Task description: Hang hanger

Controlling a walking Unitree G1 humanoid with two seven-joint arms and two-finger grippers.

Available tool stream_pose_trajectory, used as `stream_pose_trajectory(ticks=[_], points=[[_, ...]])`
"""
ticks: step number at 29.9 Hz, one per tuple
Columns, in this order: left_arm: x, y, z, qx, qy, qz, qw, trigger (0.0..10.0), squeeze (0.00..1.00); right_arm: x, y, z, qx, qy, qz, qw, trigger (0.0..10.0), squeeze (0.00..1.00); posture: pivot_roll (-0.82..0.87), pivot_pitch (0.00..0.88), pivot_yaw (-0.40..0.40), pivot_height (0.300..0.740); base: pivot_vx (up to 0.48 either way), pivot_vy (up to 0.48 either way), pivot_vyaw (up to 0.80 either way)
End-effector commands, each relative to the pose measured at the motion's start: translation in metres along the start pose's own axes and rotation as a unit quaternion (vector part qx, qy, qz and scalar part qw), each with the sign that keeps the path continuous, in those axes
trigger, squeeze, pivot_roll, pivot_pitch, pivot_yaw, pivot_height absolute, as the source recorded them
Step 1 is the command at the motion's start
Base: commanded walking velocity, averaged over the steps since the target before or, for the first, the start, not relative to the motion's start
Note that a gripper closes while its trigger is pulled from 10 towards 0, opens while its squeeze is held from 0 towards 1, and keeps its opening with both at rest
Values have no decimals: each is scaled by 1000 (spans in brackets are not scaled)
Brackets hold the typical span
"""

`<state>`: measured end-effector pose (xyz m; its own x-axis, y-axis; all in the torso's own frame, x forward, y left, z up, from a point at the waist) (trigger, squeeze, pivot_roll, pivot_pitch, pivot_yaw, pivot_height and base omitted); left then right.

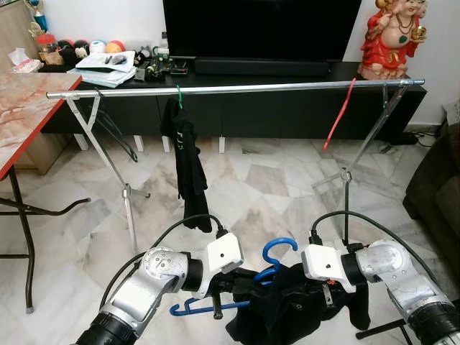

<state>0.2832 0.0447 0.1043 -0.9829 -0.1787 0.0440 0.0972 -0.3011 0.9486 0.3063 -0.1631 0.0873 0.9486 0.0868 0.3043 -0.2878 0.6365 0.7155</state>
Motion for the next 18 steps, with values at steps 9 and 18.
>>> stream_pose_trajectory(ticks=[9, 18], points=[[-4, 34, 1, 41, 2, -62, 997, 10000, 0, -11, -1, -10, 7, 28, -9, 1000, 0, 0, -95, 84, -7, 740, 0, 0, 0], [-6, 33, 0, 40, 6, -57, 998, 10000, 0, -13, -2, -10, 5, 31, -9, 999, 0, 0, -99, 78, -6, 740, 0, 0, 0]])
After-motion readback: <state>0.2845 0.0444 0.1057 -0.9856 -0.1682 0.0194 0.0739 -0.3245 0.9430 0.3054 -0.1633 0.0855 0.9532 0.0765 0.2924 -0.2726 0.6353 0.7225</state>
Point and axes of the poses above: a point about 5 cm out from each wrist's last joint towards the gripper, its own z axis pointing back from the gripper into the wrist, its own y axis along the axis of the wrist's last joint, x = y × z, the point moved 3 cm from there along -z, pointing out of the wrist towards the gripper, and after that the axes turned 7 degrees about z, right-handed, at the moved point
